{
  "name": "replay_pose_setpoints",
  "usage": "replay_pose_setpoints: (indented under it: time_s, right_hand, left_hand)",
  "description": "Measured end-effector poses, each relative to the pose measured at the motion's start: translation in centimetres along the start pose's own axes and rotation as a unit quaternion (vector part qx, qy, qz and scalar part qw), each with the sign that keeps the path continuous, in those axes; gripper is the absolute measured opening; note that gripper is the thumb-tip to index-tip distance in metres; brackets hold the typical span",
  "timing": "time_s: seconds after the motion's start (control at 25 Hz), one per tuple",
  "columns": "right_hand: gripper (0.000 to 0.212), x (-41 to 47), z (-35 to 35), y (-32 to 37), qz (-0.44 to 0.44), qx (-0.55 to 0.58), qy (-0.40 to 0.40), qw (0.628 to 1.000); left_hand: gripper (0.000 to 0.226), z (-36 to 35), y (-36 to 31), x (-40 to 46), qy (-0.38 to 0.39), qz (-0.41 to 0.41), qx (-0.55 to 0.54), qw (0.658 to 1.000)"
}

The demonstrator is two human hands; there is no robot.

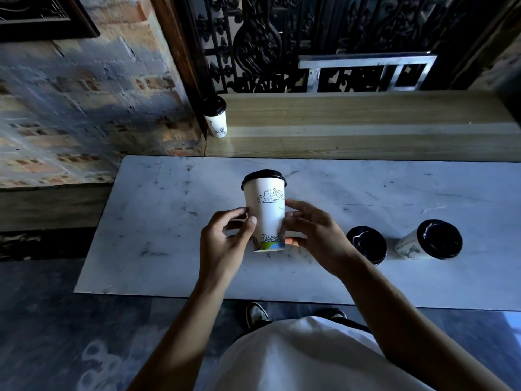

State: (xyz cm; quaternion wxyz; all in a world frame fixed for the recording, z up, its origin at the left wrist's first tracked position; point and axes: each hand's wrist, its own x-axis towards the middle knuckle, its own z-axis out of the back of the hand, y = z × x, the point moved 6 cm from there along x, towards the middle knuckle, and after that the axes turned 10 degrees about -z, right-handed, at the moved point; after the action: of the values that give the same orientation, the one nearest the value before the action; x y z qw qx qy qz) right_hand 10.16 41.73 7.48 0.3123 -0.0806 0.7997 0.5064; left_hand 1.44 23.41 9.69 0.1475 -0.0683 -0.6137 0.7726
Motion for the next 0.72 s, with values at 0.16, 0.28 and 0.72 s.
replay_pose_setpoints:
  time_s: [0.16, 0.28, 0.72]
  right_hand:
    - [0.046, -0.3, 0.2, 0.5, 0.007, 0.009, 0.012, 1.0]
    - [0.047, -0.3, 0.4, 0.5, 0.022, 0.0, 0.014, 1.0]
    - [0.049, 0.2, 0.7, 0.5, 0.052, -0.041, 0.01, 0.998]
  left_hand:
    - [0.027, 0.0, -0.3, 0.3, 0.01, -0.008, 0.023, 1.0]
    - [0.017, 0.0, -1.0, 0.3, 0.01, -0.036, 0.028, 0.999]
    - [0.012, -0.5, -1.1, 0.2, 0.01, -0.017, -0.025, 1.0]
